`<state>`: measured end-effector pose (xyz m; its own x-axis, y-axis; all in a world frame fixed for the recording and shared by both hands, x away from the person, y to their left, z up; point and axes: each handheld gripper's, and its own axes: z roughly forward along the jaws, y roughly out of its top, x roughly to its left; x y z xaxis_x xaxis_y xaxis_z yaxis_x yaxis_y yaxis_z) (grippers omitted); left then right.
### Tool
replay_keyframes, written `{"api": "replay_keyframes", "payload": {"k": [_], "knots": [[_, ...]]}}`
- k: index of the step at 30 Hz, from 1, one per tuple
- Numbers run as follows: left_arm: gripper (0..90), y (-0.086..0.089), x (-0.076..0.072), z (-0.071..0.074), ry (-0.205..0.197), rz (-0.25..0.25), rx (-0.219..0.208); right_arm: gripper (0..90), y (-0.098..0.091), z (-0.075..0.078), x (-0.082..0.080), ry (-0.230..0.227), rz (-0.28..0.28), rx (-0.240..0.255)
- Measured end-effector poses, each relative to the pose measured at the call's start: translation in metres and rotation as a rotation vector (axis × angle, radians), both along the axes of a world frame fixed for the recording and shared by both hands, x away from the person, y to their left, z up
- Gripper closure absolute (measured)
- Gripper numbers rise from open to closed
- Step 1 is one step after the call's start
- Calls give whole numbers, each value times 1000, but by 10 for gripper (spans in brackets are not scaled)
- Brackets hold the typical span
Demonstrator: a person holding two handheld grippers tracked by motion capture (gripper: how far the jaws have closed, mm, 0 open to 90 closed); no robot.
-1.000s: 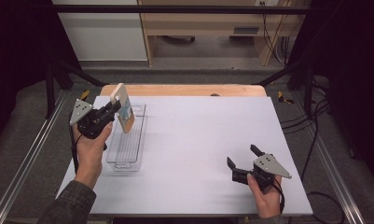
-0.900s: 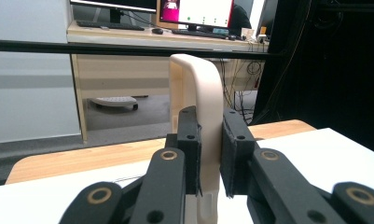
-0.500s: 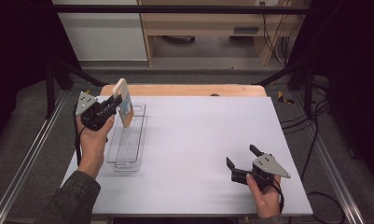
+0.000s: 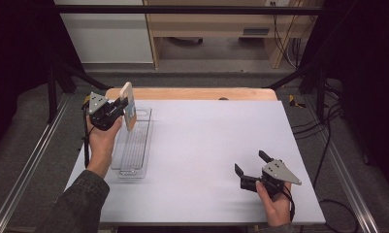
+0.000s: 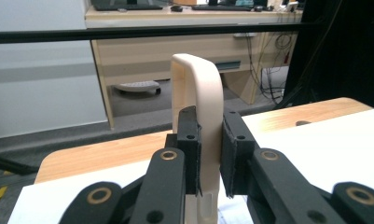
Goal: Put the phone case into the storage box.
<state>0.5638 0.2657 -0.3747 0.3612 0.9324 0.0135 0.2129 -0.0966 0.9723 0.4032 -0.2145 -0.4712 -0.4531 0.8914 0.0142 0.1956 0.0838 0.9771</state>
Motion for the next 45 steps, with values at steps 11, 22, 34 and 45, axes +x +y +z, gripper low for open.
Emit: {"api": "replay_keyframes", "payload": {"k": [11, 22, 34, 45], "knots": [[795, 7, 7, -4, 10, 33, -18, 40, -1, -1, 0, 3, 5, 3], [795, 3, 7, -5, 28, 38, 10, 40, 0, -1, 1, 5, 10, 10], [795, -2, 8, -8, 38, 38, 48, 40, 0, -1, 1, 4, 12, 8], [795, -3, 7, -9, 35, 34, 55, 39, -1, -1, 1, 7, 7, 13]]}}
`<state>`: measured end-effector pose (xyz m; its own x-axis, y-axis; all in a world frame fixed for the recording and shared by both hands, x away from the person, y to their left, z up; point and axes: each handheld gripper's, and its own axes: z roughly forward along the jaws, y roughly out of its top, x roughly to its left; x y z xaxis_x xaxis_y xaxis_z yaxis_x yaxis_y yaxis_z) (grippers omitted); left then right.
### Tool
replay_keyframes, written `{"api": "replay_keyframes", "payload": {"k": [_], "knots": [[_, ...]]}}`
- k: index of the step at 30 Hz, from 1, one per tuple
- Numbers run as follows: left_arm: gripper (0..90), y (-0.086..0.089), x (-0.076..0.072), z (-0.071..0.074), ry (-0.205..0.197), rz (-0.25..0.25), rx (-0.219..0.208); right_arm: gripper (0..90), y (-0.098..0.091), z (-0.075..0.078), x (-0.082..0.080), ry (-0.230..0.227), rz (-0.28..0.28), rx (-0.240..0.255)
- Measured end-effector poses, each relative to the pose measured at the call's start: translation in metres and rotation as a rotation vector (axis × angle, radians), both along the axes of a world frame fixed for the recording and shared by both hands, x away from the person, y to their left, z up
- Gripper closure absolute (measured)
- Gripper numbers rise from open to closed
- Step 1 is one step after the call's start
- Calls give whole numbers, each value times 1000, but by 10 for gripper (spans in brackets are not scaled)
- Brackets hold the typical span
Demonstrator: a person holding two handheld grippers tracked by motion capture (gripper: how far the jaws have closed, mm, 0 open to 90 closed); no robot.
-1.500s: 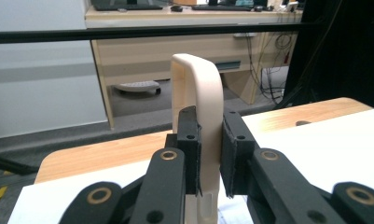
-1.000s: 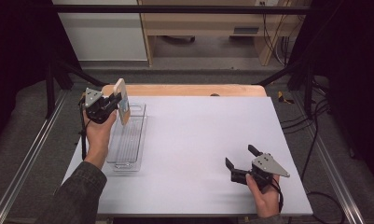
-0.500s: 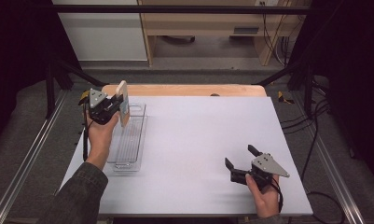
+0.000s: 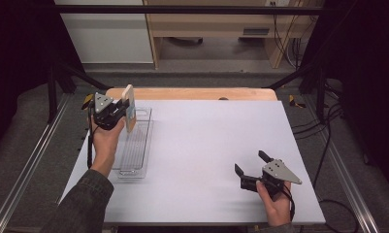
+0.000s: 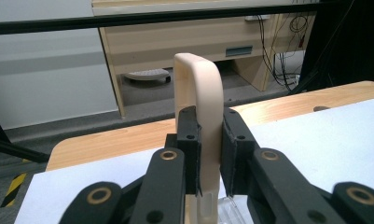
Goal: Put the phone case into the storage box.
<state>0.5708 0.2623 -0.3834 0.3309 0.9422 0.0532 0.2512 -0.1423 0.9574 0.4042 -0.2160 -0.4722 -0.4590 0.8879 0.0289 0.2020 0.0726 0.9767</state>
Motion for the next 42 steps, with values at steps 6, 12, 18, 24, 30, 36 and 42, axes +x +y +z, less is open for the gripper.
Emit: {"api": "replay_keyframes", "payload": {"k": [6, 12, 18, 24, 30, 36, 42], "knots": [[795, 2, 2, -2, 11, 13, 2, 39, 1, 0, 0, -1, 3, -6], [795, 2, 1, -5, 15, 34, 8, 38, 0, 0, 0, 0, -1, -3], [795, 3, 2, -6, 15, 57, 4, 38, 1, 0, 1, 0, 4, -7], [795, 1, 4, -8, 19, 67, 6, 38, 1, -1, 1, 2, 5, -7], [795, 0, 4, -8, 15, 80, 5, 38, 1, -1, 1, 4, 6, -6], [795, 1, 6, -9, 29, 84, 10, 38, 1, -1, 1, 6, 7, -4], [795, 0, 7, -10, 28, 87, 10, 38, 1, -1, 1, 5, 8, -7]]}}
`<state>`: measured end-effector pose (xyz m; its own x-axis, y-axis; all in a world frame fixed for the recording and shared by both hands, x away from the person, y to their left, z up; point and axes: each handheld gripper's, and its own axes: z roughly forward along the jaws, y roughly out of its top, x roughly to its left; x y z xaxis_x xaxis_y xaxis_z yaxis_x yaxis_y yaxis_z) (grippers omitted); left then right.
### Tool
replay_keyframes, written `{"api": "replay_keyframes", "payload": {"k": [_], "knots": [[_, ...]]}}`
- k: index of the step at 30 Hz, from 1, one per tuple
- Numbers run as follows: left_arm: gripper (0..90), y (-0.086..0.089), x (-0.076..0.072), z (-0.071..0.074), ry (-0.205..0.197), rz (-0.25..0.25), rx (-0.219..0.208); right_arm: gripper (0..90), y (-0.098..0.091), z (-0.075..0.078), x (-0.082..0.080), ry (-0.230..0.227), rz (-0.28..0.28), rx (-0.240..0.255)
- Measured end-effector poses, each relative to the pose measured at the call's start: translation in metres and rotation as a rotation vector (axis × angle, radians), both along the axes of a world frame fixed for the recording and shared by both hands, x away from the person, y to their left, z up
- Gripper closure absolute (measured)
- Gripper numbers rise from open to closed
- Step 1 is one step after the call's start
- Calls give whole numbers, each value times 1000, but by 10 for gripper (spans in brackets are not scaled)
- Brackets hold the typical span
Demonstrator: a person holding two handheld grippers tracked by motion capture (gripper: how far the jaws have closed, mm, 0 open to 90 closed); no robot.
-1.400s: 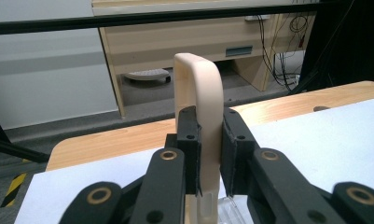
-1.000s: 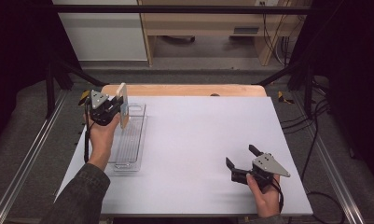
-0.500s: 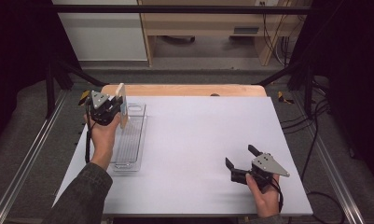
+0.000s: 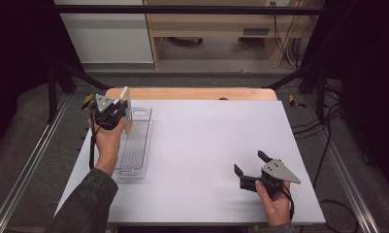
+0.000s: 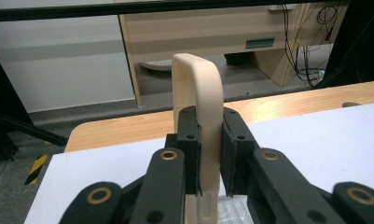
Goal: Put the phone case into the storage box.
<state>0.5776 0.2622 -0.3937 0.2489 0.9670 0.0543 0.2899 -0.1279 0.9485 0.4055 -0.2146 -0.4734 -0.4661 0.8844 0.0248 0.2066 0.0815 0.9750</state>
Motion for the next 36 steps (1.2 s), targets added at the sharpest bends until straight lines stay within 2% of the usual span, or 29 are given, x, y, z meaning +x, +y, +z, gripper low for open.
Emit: {"api": "replay_keyframes", "payload": {"k": [3, 7, 19, 26, 36], "knots": [[795, -1, 1, 0, 3, 3, 0, 38, 0, 0, 0, 0, 0, -1], [795, -2, 2, -1, 8, 5, -21, 38, 0, 0, 0, 1, 1, -2], [794, -12, 5, -3, 18, -3, -33, 38, 2, -1, 0, 5, 5, -7], [793, -18, 9, -2, 30, -9, -69, 38, 2, -1, 0, 6, 4, -5], [794, -25, 15, -1, 36, -19, -68, 37, 1, 0, 0, 8, 2, -2]]}}
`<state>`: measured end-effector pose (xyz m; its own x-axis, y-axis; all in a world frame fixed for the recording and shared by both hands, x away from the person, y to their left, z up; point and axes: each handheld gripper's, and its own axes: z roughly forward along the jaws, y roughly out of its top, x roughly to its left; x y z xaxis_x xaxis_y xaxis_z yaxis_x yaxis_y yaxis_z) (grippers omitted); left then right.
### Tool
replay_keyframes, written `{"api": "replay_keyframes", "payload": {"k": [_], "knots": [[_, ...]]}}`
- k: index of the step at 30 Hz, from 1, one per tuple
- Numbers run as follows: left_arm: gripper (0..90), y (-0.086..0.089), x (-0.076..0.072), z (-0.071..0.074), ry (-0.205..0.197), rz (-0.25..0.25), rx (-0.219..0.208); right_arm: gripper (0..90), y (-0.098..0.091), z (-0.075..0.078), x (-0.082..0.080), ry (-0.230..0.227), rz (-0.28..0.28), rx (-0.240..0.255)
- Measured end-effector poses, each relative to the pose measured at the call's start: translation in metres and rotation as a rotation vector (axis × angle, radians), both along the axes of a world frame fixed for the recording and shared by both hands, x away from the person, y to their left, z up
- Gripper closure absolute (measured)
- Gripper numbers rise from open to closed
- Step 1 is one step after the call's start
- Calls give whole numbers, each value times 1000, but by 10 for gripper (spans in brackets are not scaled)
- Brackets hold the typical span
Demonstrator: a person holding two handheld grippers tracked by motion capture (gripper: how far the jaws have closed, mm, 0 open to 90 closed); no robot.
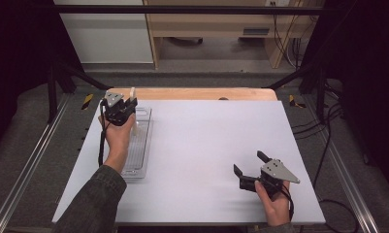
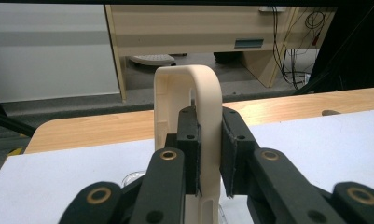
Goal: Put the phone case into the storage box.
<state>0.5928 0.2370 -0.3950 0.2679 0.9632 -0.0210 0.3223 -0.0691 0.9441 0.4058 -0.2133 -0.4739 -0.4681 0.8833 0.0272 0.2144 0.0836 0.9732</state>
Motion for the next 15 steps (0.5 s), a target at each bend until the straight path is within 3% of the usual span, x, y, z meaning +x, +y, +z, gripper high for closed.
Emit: {"api": "replay_keyframes", "payload": {"k": [15], "knots": [[797, -5, 6, -1, 7, -12, -15, 37, 0, 0, 0, 1, 0, 1]]}}
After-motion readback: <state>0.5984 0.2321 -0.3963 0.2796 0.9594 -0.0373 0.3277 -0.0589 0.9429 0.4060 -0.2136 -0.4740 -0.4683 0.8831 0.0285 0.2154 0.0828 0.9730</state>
